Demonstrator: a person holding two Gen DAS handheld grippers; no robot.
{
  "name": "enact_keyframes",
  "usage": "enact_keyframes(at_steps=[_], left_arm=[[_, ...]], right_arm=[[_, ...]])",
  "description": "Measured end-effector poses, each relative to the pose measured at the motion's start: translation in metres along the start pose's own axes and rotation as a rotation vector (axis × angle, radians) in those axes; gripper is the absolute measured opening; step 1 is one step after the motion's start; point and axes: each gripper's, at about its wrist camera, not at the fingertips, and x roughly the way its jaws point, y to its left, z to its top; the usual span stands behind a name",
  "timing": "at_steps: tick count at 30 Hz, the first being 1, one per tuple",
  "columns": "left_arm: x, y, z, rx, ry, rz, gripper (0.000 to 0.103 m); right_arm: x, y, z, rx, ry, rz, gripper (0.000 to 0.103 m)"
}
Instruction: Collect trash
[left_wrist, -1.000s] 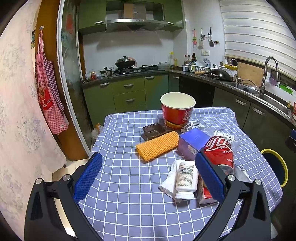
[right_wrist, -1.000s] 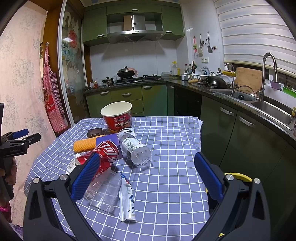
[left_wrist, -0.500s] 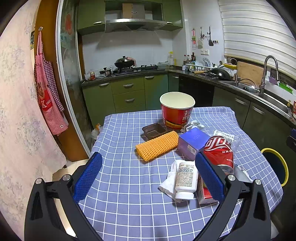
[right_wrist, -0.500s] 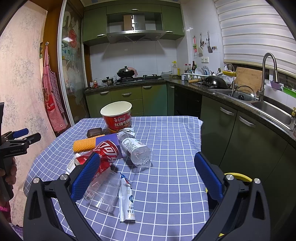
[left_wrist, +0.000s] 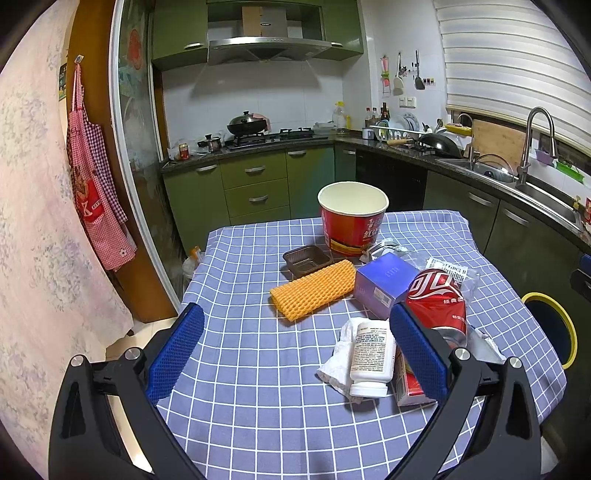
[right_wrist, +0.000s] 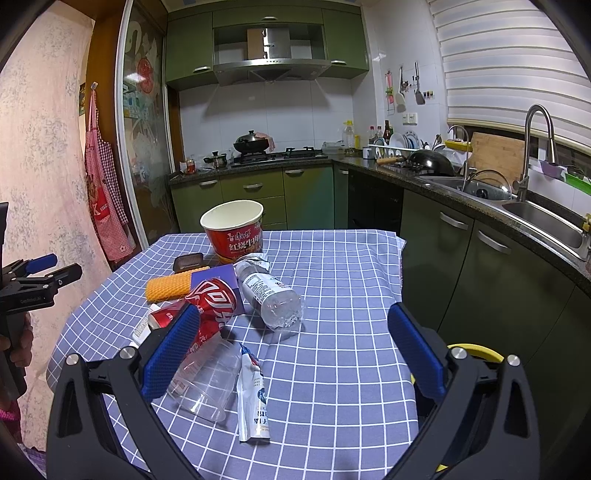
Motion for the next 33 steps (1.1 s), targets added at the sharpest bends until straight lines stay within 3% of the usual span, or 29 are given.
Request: enact_keyframes(at_steps=[23,33], left_arm=[[0.004,0.0,-0.002,0.005,0.009,0.003,0.099],[0.025,0.001,0.004,0.02,0.031,0.014,0.099]], right_arm=[[0.001,0.0,0.0,0.0,0.003,0.0,0.097],[0.015,0.003,-0.004,-0.029,0.03,-0.006,0.097]])
